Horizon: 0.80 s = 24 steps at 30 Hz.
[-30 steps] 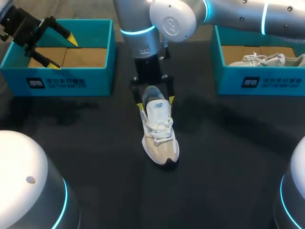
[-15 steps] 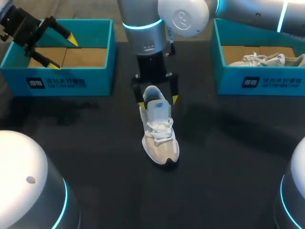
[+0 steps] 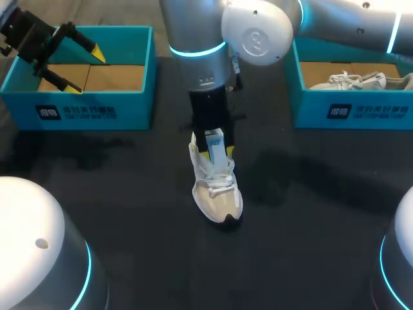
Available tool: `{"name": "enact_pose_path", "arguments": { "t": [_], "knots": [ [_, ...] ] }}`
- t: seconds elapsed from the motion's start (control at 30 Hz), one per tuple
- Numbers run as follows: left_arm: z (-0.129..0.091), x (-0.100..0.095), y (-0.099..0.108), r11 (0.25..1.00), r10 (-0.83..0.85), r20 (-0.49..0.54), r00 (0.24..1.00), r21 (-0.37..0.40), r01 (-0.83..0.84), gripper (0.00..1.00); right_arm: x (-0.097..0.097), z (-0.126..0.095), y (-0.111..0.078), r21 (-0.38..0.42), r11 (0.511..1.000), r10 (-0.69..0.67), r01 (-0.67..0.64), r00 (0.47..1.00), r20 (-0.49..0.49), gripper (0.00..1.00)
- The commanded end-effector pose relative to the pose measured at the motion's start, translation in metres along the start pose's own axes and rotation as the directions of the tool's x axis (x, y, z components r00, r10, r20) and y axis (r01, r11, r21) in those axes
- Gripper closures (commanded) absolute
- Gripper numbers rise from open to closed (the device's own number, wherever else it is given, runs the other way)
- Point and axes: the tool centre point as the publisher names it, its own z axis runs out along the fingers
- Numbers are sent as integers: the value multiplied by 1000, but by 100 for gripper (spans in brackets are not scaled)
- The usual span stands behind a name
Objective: Take the shoe out of the shoebox, open the shoe tongue, remove and reinsert the insole, then place the shoe into the shoebox
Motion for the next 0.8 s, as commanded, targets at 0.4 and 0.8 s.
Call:
{"name": "enact_pose_path", "arguments": {
  "t": [0.4,0.8],
  "knots": [
    [0,0,0,1000,0,-2,1000,0,0,0,11,26,25,26,1000,-17,17,1000,-11,67],
    [0,0,0,1000,0,-2,1000,0,0,0,5,45,50,29,1000,11,-11,1000,23,69]
  ]
}}
